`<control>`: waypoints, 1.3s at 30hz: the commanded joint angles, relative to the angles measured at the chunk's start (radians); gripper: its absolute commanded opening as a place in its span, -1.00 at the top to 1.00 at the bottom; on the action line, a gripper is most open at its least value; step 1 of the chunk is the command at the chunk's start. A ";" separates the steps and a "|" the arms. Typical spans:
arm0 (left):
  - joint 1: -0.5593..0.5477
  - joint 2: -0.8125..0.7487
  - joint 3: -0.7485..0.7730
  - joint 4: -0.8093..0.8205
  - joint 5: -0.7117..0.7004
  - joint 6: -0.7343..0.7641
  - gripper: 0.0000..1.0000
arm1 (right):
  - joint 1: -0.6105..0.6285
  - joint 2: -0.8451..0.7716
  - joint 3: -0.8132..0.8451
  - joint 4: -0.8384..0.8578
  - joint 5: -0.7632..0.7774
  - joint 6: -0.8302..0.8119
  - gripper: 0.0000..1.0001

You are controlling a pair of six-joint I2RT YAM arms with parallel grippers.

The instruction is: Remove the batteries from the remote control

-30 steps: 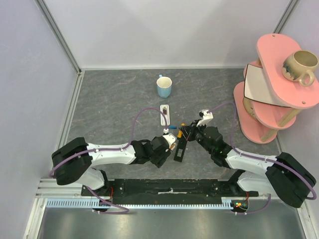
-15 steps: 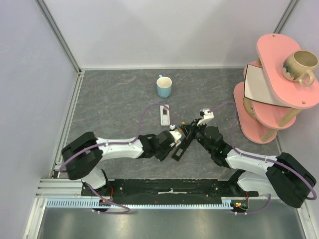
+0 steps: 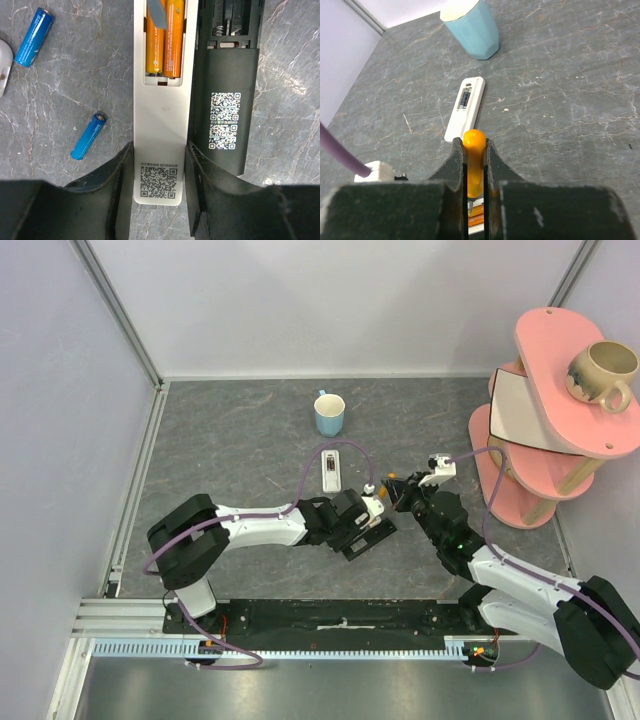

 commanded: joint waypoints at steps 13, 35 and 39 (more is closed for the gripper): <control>0.037 -0.067 -0.116 0.123 0.007 0.035 -0.07 | -0.052 0.047 -0.040 0.100 -0.032 0.031 1.00; 0.044 -0.009 -0.105 0.131 0.088 0.026 0.29 | -0.062 0.116 0.019 0.115 0.013 -0.025 1.00; 0.044 -0.004 -0.102 0.128 0.088 0.026 0.29 | -0.062 0.126 0.023 0.103 0.022 -0.035 1.00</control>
